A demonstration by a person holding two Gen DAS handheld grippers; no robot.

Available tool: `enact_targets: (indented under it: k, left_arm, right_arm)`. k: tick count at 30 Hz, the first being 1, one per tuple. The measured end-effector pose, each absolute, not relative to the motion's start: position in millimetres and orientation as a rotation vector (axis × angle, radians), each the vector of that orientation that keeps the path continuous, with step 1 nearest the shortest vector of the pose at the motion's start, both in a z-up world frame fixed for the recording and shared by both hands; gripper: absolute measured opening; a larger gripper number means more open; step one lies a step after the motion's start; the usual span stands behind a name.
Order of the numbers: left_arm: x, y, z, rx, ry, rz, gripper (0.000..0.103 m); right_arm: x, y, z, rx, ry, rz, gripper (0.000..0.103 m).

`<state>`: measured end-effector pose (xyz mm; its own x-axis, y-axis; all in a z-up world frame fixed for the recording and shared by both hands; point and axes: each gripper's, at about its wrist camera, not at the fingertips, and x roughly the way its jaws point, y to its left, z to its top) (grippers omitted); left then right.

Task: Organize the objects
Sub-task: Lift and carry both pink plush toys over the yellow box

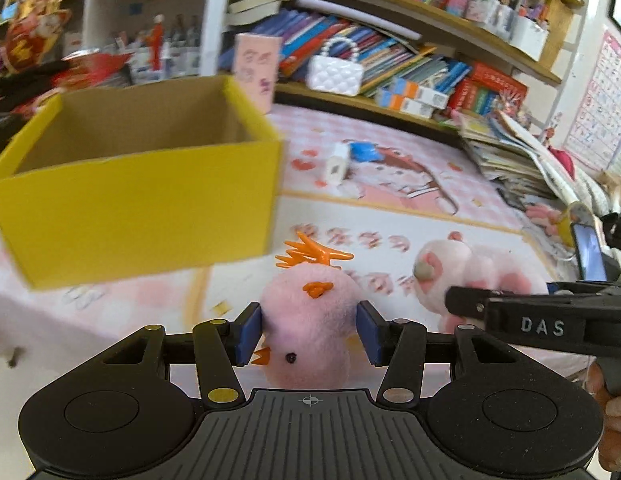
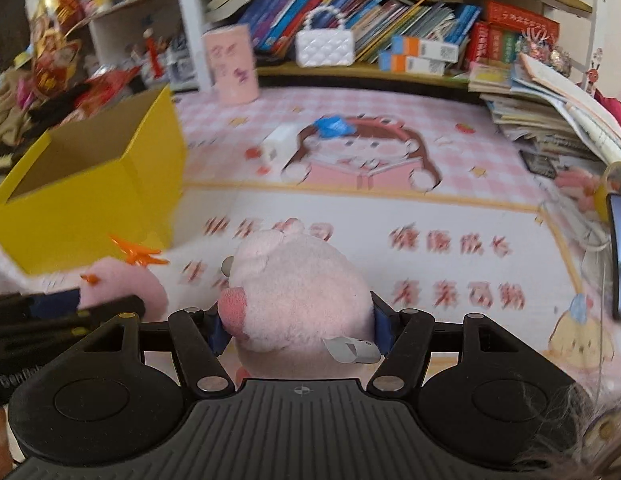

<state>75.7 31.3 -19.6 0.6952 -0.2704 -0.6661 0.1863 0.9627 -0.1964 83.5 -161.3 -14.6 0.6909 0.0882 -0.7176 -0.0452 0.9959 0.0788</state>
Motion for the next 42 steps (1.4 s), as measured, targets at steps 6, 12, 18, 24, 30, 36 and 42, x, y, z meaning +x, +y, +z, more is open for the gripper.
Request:
enact_targets:
  k: [6, 12, 18, 24, 30, 36, 42]
  left_arm:
    - [53, 65, -17, -0.142, 0.744, -0.204, 0.049]
    - [30, 92, -14, -0.144, 0.73, -0.173, 0.05]
    - [15, 116, -10, -0.143, 0.704, -0.129, 0.05]
    - [7, 133, -5, -0.136, 0.671, -0.117, 0.049]
    - [3, 144, -2, -0.141, 0.641, -0.113, 0.05]
    - [0, 151, 3, -0.145, 0.612, -0.104, 0.049]
    - [14, 159, 27, -0.155, 0.528, -0.101, 0.049]
  right_arm:
    - [61, -119, -15, -0.009, 0.799, 0.144, 0.062]
    - [47, -80, -15, -0.057, 0.793, 0.225, 0.062]
    - [38, -51, -13, -0.069, 0.778, 0.275, 0.062]
    - [34, -33, -11, -0.068, 0.761, 0.282, 0.062]
    - [30, -23, -9, -0.068, 0.75, 0.276, 0.062]
    - [31, -13, -7, -0.086, 0.737, 0.288, 0.062]
    - [42, -8, 12, -0.097, 0.677, 0.308, 0.062]
